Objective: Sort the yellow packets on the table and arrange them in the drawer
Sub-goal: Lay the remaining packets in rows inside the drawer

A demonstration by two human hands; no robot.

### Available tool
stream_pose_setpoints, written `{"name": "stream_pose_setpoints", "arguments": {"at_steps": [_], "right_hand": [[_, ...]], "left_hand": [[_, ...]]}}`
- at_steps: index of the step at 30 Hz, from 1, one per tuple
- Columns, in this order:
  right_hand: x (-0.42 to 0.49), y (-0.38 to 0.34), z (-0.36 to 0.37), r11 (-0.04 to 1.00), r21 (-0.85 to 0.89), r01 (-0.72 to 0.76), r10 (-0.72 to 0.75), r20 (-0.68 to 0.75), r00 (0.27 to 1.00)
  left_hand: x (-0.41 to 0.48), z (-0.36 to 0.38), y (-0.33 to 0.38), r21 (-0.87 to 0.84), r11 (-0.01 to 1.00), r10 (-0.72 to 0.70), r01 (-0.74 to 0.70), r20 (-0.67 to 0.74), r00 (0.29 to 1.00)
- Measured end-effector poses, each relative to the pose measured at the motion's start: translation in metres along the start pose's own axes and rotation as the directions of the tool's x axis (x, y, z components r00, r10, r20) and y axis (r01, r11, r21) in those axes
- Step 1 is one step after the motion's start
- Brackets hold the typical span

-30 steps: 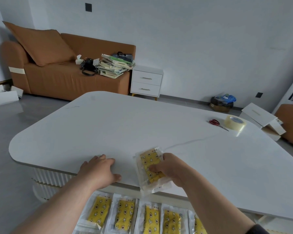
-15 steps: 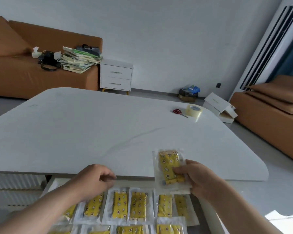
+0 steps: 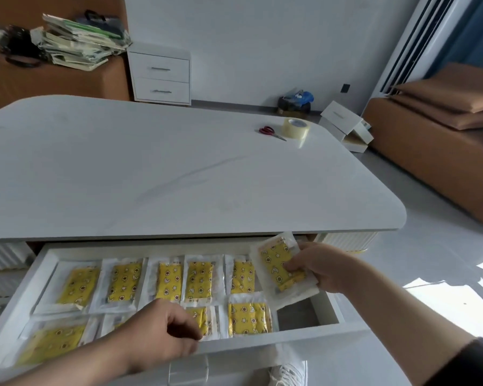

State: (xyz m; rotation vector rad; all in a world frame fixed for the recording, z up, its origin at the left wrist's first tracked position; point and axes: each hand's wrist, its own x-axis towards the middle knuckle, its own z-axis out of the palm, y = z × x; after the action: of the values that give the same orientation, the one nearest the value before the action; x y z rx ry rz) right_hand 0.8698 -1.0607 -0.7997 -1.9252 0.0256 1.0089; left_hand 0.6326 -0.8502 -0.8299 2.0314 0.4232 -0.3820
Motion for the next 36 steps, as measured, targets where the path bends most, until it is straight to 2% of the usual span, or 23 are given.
{"name": "stream_pose_setpoints", "arguments": {"at_steps": [3, 6, 11, 14, 26, 36], "right_hand": [[0.016, 0.01, -0.001, 0.994, -0.083, -0.078, 0.077, -0.018, 0.997], [0.032, 0.02, -0.005, 0.986, -0.092, -0.141, 0.134, -0.081, 0.988], [0.054, 0.031, 0.001, 0.985, 0.017, -0.172, 0.173, -0.132, 0.976], [0.072, 0.033, 0.01, 0.977, 0.12, -0.178, 0.191, -0.108, 0.976], [0.098, 0.031, 0.06, 0.946, 0.15, -0.288, 0.291, 0.0, 0.957], [0.11, 0.034, 0.075, 0.954, 0.112, -0.276, 0.28, -0.018, 0.96]], "left_hand": [[0.001, 0.002, -0.001, 0.021, 1.0, 0.012, -0.012, 0.0, 1.0], [0.003, 0.001, -0.002, 0.037, 0.999, 0.027, -0.028, 0.014, 1.0], [0.004, -0.001, -0.003, 0.032, 0.999, 0.04, -0.042, 0.065, 0.997], [0.006, -0.001, -0.002, 0.021, 0.999, 0.028, -0.03, 0.069, 0.997], [0.004, 0.0, -0.001, -0.012, 1.0, -0.015, 0.016, 0.084, 0.996], [0.004, -0.002, -0.004, -0.027, 1.0, -0.001, 0.004, 0.081, 0.997]]}}
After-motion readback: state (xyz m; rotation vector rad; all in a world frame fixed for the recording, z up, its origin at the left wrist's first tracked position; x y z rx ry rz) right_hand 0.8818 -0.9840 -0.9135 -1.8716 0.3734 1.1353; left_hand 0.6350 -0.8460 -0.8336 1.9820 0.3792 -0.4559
